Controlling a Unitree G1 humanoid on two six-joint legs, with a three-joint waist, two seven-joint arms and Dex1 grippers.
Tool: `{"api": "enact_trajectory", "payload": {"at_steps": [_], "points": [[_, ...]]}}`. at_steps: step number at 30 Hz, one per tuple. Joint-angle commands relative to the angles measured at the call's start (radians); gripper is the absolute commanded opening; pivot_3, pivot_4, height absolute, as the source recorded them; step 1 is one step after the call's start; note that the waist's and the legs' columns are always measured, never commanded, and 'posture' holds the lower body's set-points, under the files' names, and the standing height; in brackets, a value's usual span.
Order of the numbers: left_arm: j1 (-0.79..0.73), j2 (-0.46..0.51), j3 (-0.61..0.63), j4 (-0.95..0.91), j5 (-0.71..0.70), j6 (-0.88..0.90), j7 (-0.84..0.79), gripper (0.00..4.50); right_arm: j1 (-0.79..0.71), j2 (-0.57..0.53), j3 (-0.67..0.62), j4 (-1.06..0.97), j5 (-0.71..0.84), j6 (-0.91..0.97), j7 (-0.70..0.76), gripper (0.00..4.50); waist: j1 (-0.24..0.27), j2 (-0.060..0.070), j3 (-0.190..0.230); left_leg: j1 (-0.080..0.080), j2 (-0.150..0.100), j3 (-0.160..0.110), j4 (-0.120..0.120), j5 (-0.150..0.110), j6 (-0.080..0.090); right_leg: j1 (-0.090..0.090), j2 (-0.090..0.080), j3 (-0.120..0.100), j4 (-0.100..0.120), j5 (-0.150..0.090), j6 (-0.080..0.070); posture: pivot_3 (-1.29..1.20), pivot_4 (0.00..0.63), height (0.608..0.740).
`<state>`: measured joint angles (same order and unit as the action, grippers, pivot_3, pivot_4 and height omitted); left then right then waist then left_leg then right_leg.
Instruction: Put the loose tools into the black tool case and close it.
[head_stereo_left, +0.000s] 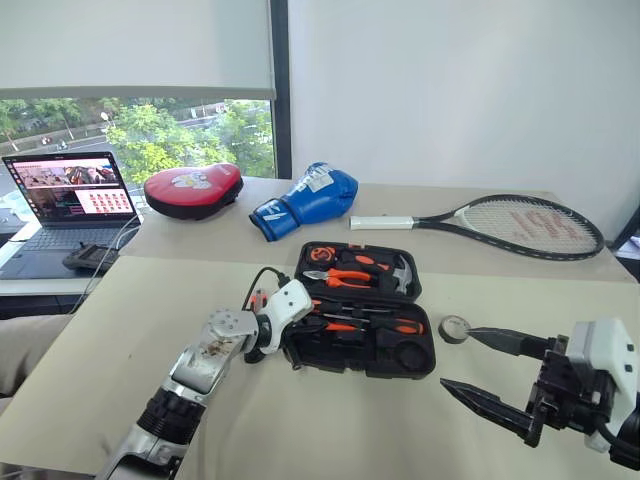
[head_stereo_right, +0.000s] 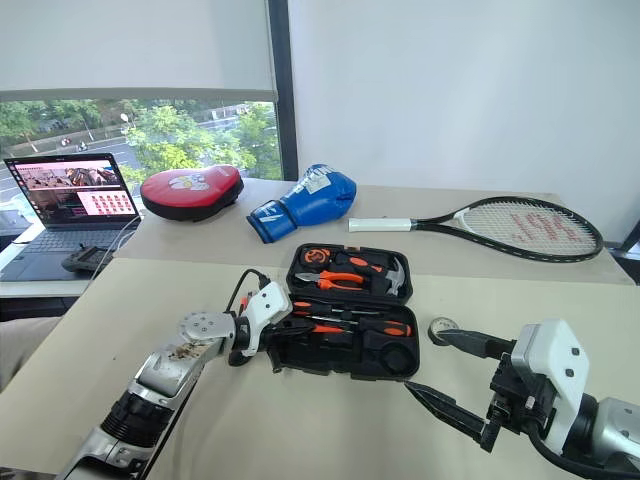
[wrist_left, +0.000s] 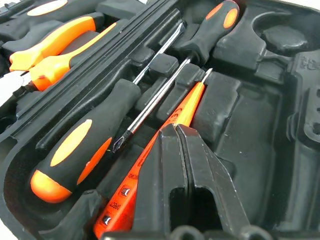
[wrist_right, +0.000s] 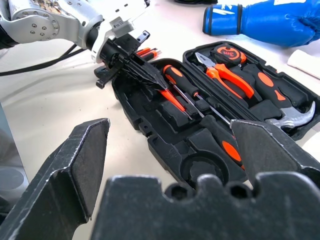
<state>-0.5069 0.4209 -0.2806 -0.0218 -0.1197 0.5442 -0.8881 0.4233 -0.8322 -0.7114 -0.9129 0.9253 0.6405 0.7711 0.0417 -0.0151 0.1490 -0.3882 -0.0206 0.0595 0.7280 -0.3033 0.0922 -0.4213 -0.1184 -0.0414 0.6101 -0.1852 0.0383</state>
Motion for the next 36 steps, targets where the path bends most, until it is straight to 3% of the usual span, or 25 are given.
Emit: {"api": "enact_trajectory", "payload": {"at_steps": [1,5,10,12,15,19,23,36], "points": [[0.000,0.008,-0.031,0.048,-0.019,0.151,-0.022,0.04,0.005,0.003,-0.009,-0.017,0.005,-0.024,-0.003,4.50,-0.001,0.000,-0.001,0.000,0.000,0.000,0.000,0.000,0.000,0.000,0.002,0.000,0.000,0.000,0.000,0.00,0.150,0.740],[-0.031,0.023,-0.038,0.041,-0.048,0.265,-0.032,0.04,0.008,0.002,-0.008,-0.016,0.003,-0.028,-0.001,4.50,-0.001,0.002,-0.002,0.000,0.000,0.000,0.000,0.000,0.000,0.000,0.003,0.001,0.000,0.000,0.001,0.00,0.150,0.740],[-0.016,0.090,-0.113,0.056,0.012,0.193,-0.057,0.04,0.004,-0.001,0.003,-0.010,-0.004,-0.033,0.002,4.50,-0.006,0.003,-0.003,0.000,0.001,0.000,-0.001,0.000,0.000,0.000,0.004,0.001,0.000,-0.001,0.000,0.00,0.150,0.740],[-0.014,0.053,-0.053,0.052,-0.031,0.137,-0.037,0.04,0.000,-0.002,0.007,-0.004,-0.008,-0.035,0.006,4.50,-0.008,0.005,-0.004,0.001,0.002,0.001,-0.002,0.000,0.000,0.000,0.004,0.002,0.000,-0.002,-0.001,0.00,0.150,0.740],[-0.018,-0.033,0.111,-0.010,-0.203,0.147,-0.049,0.04,-0.002,-0.002,0.010,0.001,-0.013,-0.039,0.011,4.50,-0.005,0.005,-0.004,0.001,0.002,0.001,-0.002,0.000,0.000,-0.001,0.002,0.002,0.000,-0.002,-0.002,0.00,0.150,0.740],[-0.043,-0.038,0.257,-0.045,-0.352,0.320,-0.020,0.04,-0.017,-0.002,0.030,0.022,-0.028,-0.049,0.021,4.50,-0.003,0.001,-0.001,-0.003,0.002,0.000,-0.002,0.000,-0.001,-0.004,-0.003,0.001,0.000,-0.002,-0.001,0.00,0.150,0.740],[-0.048,-0.023,0.220,-0.010,-0.305,0.281,0.005,0.04,-0.052,-0.009,0.068,0.046,-0.045,-0.061,0.029,4.50,-0.002,0.001,-0.001,-0.003,0.001,0.000,-0.002,0.000,-0.001,-0.003,0.004,0.000,-0.001,-0.002,-0.001,0.00,0.150,0.740],[-0.014,-0.034,0.095,0.016,-0.210,0.143,0.028,0.04,-0.039,-0.002,0.047,0.032,-0.046,-0.055,0.035,4.50,-0.001,0.000,-0.001,-0.004,0.001,0.000,-0.003,-0.001,0.000,-0.003,-0.004,0.002,-0.002,-0.003,-0.001,0.00,0.150,0.740]]}}
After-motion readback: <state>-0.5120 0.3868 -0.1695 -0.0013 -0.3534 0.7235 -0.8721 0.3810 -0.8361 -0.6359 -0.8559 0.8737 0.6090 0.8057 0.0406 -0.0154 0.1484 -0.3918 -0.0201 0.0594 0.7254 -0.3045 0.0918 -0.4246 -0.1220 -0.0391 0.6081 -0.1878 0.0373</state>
